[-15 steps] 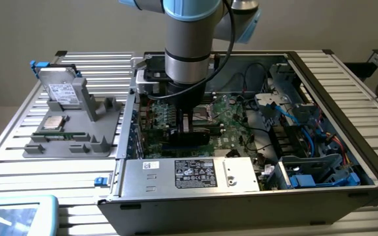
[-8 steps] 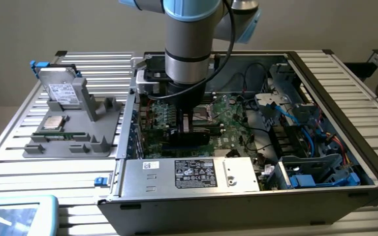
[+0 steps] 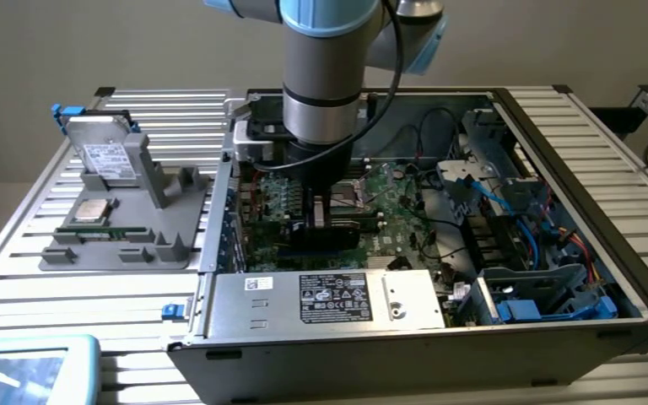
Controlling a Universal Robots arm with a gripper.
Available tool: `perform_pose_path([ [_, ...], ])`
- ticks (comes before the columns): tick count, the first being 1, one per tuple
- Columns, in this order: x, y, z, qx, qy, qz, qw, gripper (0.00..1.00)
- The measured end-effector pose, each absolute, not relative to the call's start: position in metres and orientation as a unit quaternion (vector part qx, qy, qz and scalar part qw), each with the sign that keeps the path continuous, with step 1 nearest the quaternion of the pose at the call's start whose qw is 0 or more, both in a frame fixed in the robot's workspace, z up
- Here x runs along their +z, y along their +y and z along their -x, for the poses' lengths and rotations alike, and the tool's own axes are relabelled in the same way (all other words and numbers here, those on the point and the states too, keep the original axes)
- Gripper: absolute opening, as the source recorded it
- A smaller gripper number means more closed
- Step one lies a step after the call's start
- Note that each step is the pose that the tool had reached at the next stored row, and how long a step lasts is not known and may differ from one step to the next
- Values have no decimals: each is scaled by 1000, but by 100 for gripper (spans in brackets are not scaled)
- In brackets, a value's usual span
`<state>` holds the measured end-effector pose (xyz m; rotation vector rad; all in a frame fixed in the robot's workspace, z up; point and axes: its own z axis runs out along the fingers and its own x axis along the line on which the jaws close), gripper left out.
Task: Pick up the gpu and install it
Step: 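Insert the gpu into the slot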
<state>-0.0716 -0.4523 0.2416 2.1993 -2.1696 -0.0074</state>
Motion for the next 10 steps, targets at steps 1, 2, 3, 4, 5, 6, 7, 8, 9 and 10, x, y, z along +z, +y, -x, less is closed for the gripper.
perform_pose_path([
  [1, 241, -452, 72, -2, -702, -712, 26, 27],
  [2, 241, -452, 72, -2, -702, -712, 26, 27],
  [3, 241, -452, 73, -2, -701, -712, 26, 27],
  [4, 241, -452, 73, -2, -701, -712, 26, 27],
  [5, 241, -452, 72, -2, -701, -713, 26, 27],
  [6, 241, -452, 72, -3, -701, -713, 26, 27],
  [7, 241, -452, 72, -2, -700, -713, 26, 27],
  [8, 241, -452, 71, -2, -700, -714, 26, 27],
  [9, 241, -452, 71, -2, -699, -714, 26, 27],
  [10, 241, -452, 71, -2, -699, -715, 26, 27],
])
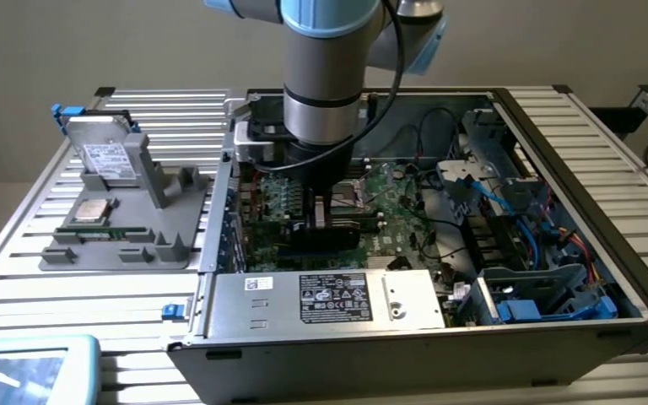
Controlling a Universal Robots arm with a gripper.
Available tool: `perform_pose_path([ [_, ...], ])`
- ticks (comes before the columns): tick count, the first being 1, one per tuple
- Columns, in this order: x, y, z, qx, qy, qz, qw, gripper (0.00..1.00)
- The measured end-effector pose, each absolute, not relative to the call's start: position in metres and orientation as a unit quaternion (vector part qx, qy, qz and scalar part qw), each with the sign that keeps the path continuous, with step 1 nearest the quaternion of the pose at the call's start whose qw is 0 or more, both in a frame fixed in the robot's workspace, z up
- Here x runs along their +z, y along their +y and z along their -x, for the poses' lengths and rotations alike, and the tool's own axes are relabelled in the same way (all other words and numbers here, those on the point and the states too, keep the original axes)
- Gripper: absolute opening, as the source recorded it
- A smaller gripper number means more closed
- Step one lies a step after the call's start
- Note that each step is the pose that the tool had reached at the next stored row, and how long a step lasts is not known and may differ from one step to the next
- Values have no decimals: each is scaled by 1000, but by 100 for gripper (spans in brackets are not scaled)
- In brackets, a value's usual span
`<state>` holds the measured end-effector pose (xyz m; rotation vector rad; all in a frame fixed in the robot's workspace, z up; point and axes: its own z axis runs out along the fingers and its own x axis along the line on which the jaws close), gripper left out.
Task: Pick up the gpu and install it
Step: 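Insert the gpu into the slot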
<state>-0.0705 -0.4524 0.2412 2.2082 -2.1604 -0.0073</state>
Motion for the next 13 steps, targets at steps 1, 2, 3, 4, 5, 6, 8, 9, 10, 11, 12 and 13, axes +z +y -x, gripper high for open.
perform_pose_path([
  [1, 241, -452, 70, -2, -699, -715, 26, 27],
  [2, 241, -452, 70, -2, -698, -715, 26, 27],
  [3, 241, -452, 70, -2, -698, -715, 26, 27],
  [4, 241, -452, 70, -2, -698, -716, 26, 27],
  [5, 241, -452, 70, -2, -698, -716, 26, 27],
  [6, 241, -452, 70, -2, -698, -716, 26, 27],
  [8, 241, -452, 70, -2, -698, -716, 26, 27],
  [9, 241, -452, 70, -2, -698, -716, 26, 27],
  [10, 241, -452, 70, -2, -698, -716, 26, 27],
  [11, 241, -452, 70, -2, -698, -716, 26, 27],
  [12, 241, -452, 70, -2, -698, -716, 26, 27],
  [13, 241, -452, 70, -2, -698, -716, 26, 27],
])
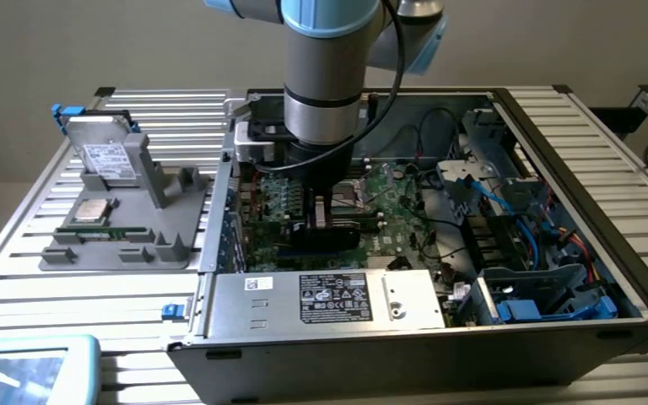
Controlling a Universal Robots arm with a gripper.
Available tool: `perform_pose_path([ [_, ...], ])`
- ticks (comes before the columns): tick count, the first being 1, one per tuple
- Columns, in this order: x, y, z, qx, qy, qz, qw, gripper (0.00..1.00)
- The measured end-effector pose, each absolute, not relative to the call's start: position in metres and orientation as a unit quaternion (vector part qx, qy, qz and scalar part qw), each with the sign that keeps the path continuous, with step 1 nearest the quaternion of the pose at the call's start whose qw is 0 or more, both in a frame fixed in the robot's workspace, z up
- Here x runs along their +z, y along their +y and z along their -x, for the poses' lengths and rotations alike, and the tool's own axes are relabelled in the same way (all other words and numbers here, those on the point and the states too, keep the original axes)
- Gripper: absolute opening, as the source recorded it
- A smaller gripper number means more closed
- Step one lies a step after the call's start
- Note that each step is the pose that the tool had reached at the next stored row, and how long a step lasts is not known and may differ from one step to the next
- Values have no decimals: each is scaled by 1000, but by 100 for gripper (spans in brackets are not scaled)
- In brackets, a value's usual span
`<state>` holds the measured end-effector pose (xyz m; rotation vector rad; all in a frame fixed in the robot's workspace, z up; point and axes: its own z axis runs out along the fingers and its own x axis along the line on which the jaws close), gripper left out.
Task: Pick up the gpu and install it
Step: 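Insert the gpu into the slot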
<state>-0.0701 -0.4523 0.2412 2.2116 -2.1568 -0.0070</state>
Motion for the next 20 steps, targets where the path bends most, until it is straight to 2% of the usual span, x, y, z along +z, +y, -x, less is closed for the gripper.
perform_pose_path([
  [20, 241, -452, 74, 0, -698, -716, 24, 27],
])
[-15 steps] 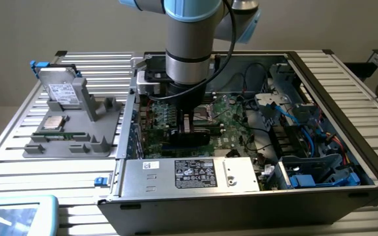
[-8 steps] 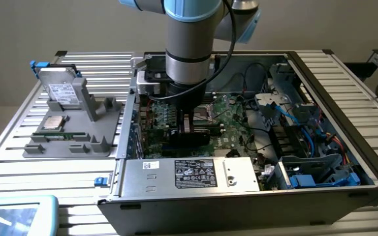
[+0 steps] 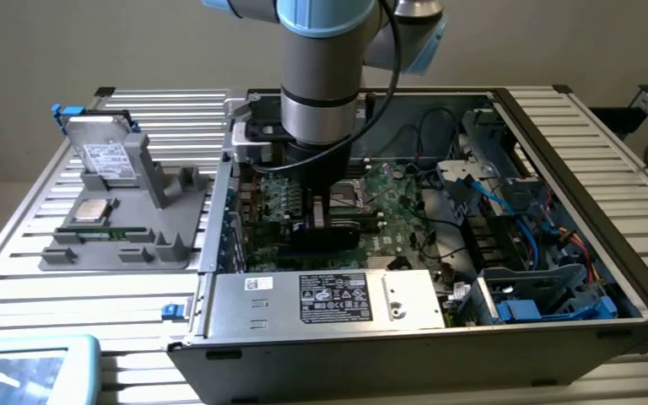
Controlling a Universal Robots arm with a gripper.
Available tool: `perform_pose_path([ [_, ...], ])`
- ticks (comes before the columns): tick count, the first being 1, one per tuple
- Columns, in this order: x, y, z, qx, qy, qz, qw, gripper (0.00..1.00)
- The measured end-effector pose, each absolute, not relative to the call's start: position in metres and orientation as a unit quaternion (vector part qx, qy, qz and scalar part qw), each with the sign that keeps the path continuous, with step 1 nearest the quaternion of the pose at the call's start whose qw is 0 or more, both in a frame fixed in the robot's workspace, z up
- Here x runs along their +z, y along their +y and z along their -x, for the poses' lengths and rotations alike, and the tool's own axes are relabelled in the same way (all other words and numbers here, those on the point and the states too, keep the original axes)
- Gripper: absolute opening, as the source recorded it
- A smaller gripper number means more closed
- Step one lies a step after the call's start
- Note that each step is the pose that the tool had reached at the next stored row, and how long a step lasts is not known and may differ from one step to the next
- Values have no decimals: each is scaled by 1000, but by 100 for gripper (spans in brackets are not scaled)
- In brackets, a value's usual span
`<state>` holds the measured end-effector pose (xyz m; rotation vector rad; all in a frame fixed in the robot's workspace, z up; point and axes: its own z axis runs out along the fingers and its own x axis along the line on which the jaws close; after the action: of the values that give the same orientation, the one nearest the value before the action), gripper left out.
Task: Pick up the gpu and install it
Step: 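Insert the gpu into the slot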
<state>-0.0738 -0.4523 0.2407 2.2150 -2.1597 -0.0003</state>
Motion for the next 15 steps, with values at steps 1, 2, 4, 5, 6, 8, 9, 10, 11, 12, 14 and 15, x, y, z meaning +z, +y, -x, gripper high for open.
perform_pose_path([
  [1, 241, -452, 74, 0, -698, -716, 24, 27],
  [2, 241, -452, 74, 0, -698, -716, 24, 27],
  [4, 241, -452, 74, 0, -698, -716, 24, 27],
  [5, 241, -452, 74, 0, -698, -716, 24, 27],
  [6, 241, -452, 74, 0, -698, -716, 24, 27],
  [8, 241, -453, 74, 1, -697, -717, 23, 27],
  [9, 241, -453, 74, 1, -696, -717, 23, 27],
  [10, 241, -453, 74, 1, -696, -718, 23, 27],
  [11, 241, -453, 74, 1, -696, -718, 22, 27],
  [12, 241, -453, 74, 1, -695, -718, 22, 27],
  [14, 241, -452, 75, 1, -695, -719, 22, 27],
  [15, 241, -453, 75, 1, -695, -719, 22, 27],
])
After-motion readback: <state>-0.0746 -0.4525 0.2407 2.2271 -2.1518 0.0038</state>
